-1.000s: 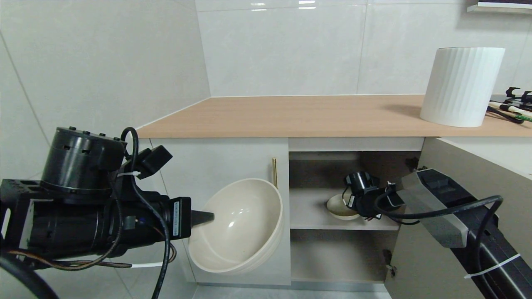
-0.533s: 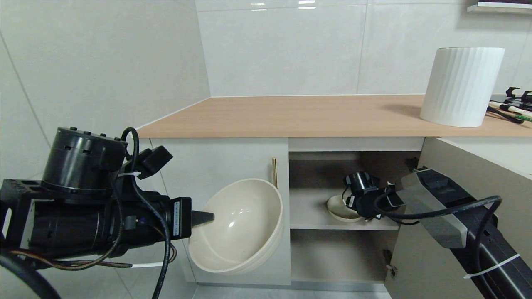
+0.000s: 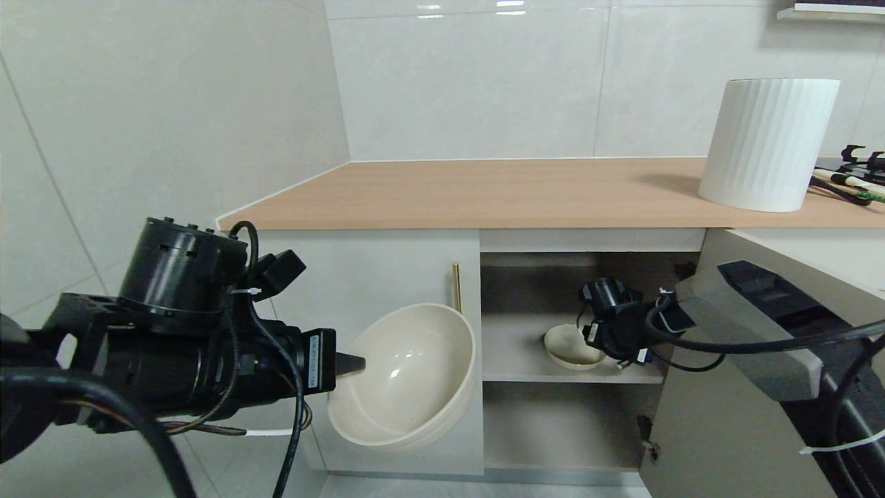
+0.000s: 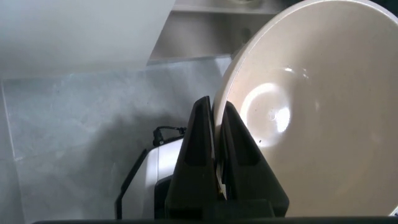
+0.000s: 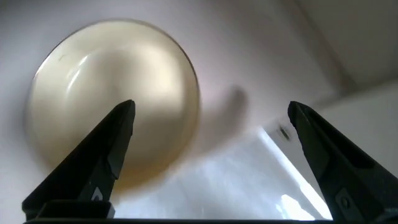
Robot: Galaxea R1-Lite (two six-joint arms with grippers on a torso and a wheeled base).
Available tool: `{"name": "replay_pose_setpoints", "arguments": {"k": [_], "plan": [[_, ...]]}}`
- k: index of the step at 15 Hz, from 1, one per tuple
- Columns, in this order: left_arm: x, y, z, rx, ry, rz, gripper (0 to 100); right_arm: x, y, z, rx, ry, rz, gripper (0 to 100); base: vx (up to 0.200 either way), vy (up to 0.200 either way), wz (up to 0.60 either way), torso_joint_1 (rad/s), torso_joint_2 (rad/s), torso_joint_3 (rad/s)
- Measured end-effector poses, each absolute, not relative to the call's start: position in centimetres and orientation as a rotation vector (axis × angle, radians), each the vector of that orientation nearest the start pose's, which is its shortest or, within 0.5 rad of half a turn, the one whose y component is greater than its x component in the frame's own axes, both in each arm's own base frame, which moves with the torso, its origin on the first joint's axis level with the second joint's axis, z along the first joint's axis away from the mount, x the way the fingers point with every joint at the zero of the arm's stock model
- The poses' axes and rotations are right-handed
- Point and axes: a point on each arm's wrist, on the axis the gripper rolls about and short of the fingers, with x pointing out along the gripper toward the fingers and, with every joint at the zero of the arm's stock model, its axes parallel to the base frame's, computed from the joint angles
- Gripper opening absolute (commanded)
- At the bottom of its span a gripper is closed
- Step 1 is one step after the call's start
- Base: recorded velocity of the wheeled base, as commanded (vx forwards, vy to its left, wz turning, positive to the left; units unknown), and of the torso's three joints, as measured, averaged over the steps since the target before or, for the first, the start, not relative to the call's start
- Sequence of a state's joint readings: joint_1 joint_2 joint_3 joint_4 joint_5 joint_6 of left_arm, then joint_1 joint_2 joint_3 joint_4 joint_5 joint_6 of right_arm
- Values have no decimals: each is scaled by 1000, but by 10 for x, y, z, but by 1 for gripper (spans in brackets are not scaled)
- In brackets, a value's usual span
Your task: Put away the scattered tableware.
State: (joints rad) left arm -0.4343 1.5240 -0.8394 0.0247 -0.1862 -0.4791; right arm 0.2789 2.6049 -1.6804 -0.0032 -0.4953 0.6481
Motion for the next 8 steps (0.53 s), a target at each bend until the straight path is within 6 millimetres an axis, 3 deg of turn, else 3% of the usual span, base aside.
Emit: {"name": "replay_pose_setpoints", "arguments": {"k": [4, 8], "plan": [[243, -124, 144, -310, 961, -312, 0, 417, 139, 48, 272, 794, -285, 100, 0, 0, 0, 0, 0, 0], [258, -145, 103, -226, 1066, -235, 0, 345, 175, 104, 183, 805, -48, 100, 0, 0, 0, 0, 0, 0]]}}
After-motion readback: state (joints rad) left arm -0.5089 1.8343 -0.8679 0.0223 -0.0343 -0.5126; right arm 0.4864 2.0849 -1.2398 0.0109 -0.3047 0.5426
